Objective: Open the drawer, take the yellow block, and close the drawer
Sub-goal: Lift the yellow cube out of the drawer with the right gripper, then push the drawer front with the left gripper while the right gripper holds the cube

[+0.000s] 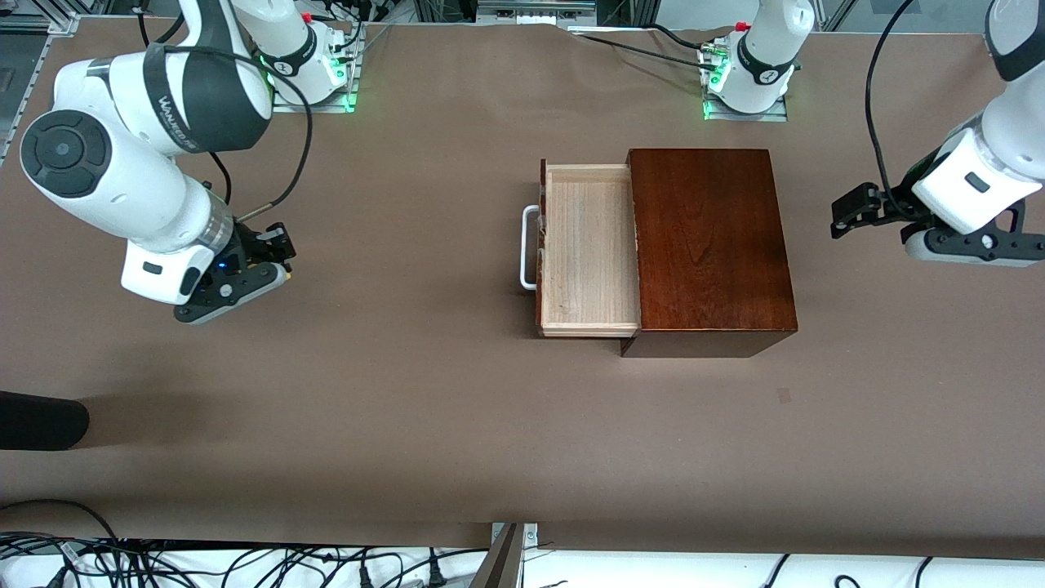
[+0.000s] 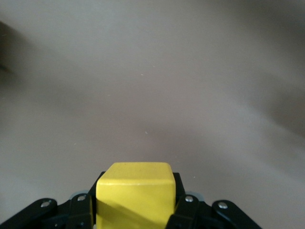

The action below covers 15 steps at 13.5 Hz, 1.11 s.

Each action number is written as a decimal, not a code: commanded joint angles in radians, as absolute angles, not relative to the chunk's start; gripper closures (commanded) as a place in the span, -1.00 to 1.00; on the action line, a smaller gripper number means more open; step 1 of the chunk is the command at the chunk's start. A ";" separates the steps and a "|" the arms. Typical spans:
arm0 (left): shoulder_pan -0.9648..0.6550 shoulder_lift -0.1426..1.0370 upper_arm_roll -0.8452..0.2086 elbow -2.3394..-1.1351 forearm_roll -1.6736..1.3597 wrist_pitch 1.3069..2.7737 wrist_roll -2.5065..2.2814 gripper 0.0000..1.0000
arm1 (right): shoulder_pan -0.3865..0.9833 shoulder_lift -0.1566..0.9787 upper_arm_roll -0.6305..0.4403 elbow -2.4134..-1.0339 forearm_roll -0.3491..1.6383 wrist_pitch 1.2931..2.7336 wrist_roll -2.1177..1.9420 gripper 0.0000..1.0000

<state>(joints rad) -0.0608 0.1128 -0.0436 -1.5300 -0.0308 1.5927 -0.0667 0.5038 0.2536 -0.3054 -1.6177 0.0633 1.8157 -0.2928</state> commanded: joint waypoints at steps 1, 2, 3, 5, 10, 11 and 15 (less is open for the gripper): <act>-0.083 0.135 -0.066 -1.496 -0.020 1.583 -0.188 -1.00 | 0.517 0.141 -0.347 -1.849 0.074 1.958 -0.273 0.63; -0.087 0.137 -0.110 -1.499 -0.014 1.583 -0.274 -1.00 | 0.517 0.130 -0.363 -1.902 0.071 2.004 -0.249 0.64; -0.094 0.135 -0.147 -1.502 -0.011 1.583 -0.357 -1.00 | 0.517 0.121 -0.377 -1.945 0.068 2.043 -0.238 0.64; -0.129 0.141 -0.192 -1.503 -0.011 1.582 -0.505 -1.00 | 0.517 0.117 -0.411 -2.011 0.069 2.113 -0.235 0.64; -0.241 0.225 -0.279 -1.496 -0.017 1.589 -0.906 -1.00 | 0.517 0.103 -0.501 -2.178 0.072 2.279 -0.219 0.70; -0.250 0.230 -0.279 -1.497 -0.017 1.615 -0.911 -1.00 | 0.515 0.107 -0.518 -2.219 0.072 2.345 -0.200 0.70; -0.273 0.235 -0.284 -1.496 -0.018 1.646 -0.972 -1.00 | 0.515 0.163 -0.541 -2.295 0.077 2.488 -0.092 0.70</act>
